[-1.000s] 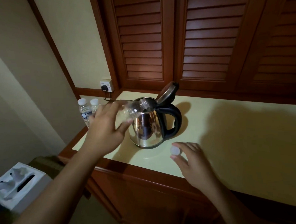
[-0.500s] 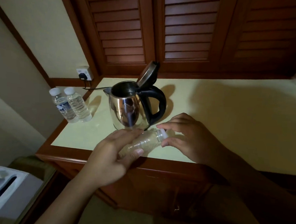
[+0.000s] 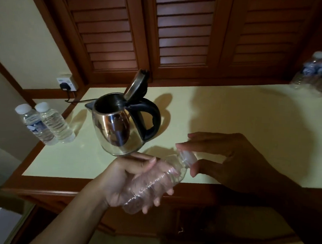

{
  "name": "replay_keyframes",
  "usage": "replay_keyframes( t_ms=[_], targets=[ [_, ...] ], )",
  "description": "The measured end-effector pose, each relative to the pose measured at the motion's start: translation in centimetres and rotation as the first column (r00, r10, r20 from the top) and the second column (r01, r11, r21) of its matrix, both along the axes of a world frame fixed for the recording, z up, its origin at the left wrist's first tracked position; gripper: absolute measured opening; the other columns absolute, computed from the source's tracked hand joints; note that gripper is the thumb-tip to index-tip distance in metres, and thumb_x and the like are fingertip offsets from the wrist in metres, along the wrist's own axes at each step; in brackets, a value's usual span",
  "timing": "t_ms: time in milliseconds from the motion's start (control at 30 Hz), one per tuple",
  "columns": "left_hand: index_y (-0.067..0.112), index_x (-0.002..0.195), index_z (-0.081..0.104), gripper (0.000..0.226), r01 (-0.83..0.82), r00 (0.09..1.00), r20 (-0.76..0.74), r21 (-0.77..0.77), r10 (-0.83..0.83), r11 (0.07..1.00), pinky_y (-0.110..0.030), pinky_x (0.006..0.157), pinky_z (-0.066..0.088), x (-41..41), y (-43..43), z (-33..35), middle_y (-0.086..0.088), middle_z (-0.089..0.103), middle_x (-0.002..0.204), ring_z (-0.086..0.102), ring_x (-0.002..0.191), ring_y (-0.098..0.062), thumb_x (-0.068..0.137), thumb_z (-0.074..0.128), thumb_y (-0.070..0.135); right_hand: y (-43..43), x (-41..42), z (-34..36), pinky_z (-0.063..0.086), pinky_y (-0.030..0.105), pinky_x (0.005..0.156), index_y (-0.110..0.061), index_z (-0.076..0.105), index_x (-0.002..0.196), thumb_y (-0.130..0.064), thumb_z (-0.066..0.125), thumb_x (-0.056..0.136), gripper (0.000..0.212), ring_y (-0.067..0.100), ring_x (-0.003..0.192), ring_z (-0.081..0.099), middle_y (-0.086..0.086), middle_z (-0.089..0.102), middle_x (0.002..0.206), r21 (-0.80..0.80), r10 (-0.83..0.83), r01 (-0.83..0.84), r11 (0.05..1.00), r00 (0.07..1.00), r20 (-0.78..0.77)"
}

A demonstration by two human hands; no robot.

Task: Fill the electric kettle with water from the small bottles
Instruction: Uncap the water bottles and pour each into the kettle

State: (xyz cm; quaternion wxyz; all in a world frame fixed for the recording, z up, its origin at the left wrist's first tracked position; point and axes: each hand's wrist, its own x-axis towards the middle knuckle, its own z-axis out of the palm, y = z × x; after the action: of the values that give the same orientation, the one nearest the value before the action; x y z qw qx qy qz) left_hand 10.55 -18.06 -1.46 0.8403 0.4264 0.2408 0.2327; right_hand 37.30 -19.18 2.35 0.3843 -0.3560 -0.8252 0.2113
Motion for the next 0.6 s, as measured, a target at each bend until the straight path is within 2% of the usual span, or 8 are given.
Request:
replay_keyframes(
  t_ms=[67, 167, 267, 300, 367, 467, 500, 600],
  targets=[
    [-0.006, 0.127, 0.065, 0.053, 0.117, 0.993, 0.029, -0.055, -0.116, 0.992, -0.037, 0.056, 0.061, 2.1, 0.9, 0.0, -0.031, 0.068, 0.104, 0.071, 0.072, -0.032, 0.096, 0.070, 0.037, 0.7, 1.4, 0.0, 0.055, 0.029, 0.079, -0.026, 0.077, 0.090, -0.060, 0.063, 0.086, 0.036, 0.009, 0.096, 0.068, -0.014, 0.074, 0.092, 0.112, -0.065, 0.052, 0.992, 0.991, 0.114],
    [-0.007, 0.127, 0.065, 0.055, 0.135, 0.991, 0.011, -0.049, -0.135, 0.990, -0.037, 0.053, 0.059, 6.0, 2.3, 0.4, -0.030, 0.067, 0.101, 0.069, 0.069, -0.032, 0.095, 0.070, 0.037, 2.4, 3.2, -0.2, 0.041, 0.032, 0.061, -0.010, 0.057, 0.062, -0.050, 0.044, 0.103, 0.058, 0.019, 0.060, 0.052, -0.001, 0.053, 0.060, 0.326, -0.171, 0.117, 0.938, 0.975, 0.143],
    [-0.010, 0.115, 0.069, 0.045, -0.046, 0.976, -0.193, 0.279, 0.103, 0.959, -0.040, 0.057, 0.057, 9.9, 4.0, 1.3, -0.034, 0.067, 0.093, 0.068, 0.069, -0.035, 0.096, 0.064, 0.031, 4.1, 6.1, -0.3, 0.036, 0.034, 0.053, -0.009, 0.047, 0.053, -0.048, 0.037, 0.103, 0.065, 0.017, 0.044, 0.042, 0.002, 0.041, 0.046, 0.143, -0.303, 0.287, 0.947, 0.947, 0.106],
    [-0.003, 0.114, 0.073, 0.041, -0.049, 0.930, -0.292, 0.503, 0.223, 0.863, -0.043, 0.064, 0.057, 11.2, 4.5, 1.5, -0.029, 0.071, 0.095, 0.069, 0.075, -0.036, 0.097, 0.063, 0.032, 4.6, 7.3, -0.3, 0.035, 0.033, 0.051, -0.007, 0.043, 0.051, -0.051, 0.038, 0.100, 0.066, 0.016, 0.041, 0.039, 0.004, 0.039, 0.043, 0.009, -0.353, 0.355, 0.935, 0.927, 0.126],
    [0.023, 0.122, 0.076, 0.034, 0.037, 0.802, -0.353, 0.834, 0.482, 0.550, -0.037, 0.080, 0.057, 14.2, 5.4, 1.3, -0.001, 0.078, 0.104, 0.074, 0.092, -0.019, 0.096, 0.064, 0.042, 5.7, 10.0, -0.2, 0.032, 0.032, 0.053, -0.003, 0.038, 0.052, -0.053, 0.042, 0.099, 0.069, 0.018, 0.042, 0.037, 0.005, 0.035, 0.044, -0.227, -0.430, 0.468, 0.854, 0.881, 0.197],
    [0.041, 0.129, 0.062, 0.050, 0.156, 0.677, -0.271, 0.962, 0.684, 0.226, -0.024, 0.079, 0.054, 19.3, 6.7, 0.9, 0.019, 0.070, 0.113, 0.067, 0.095, -0.006, 0.086, 0.065, 0.066, 6.9, 14.4, 0.3, 0.043, 0.036, 0.063, 0.001, 0.048, 0.062, -0.060, 0.043, 0.096, 0.070, 0.024, 0.054, 0.052, 0.013, 0.050, 0.055, -0.286, -0.513, 0.583, 0.761, 0.809, 0.286],
    [0.042, 0.130, 0.060, 0.056, 0.174, 0.662, -0.274, 0.962, 0.698, 0.212, -0.020, 0.081, 0.052, 21.1, 7.2, 0.8, 0.022, 0.066, 0.116, 0.064, 0.097, -0.002, 0.082, 0.066, 0.069, 7.2, 16.0, 0.4, 0.045, 0.035, 0.066, -0.003, 0.054, 0.064, -0.064, 0.044, 0.093, 0.068, 0.022, 0.058, 0.057, 0.009, 0.056, 0.057, -0.264, -0.548, 0.610, 0.747, 0.790, 0.275],
    [0.049, 0.136, 0.054, 0.058, 0.105, 0.704, -0.312, 0.935, 0.639, 0.340, -0.009, 0.083, 0.046, 26.3, 9.2, 0.9, 0.024, 0.059, 0.117, 0.059, 0.102, 0.003, 0.084, 0.078, 0.056, 8.1, 21.3, 0.8, 0.048, 0.024, 0.064, -0.022, 0.063, 0.073, -0.065, 0.054, 0.089, 0.047, 0.009, 0.063, 0.063, -0.004, 0.066, 0.066, -0.274, -0.614, 0.632, 0.725, 0.773, 0.158]
  ],
)
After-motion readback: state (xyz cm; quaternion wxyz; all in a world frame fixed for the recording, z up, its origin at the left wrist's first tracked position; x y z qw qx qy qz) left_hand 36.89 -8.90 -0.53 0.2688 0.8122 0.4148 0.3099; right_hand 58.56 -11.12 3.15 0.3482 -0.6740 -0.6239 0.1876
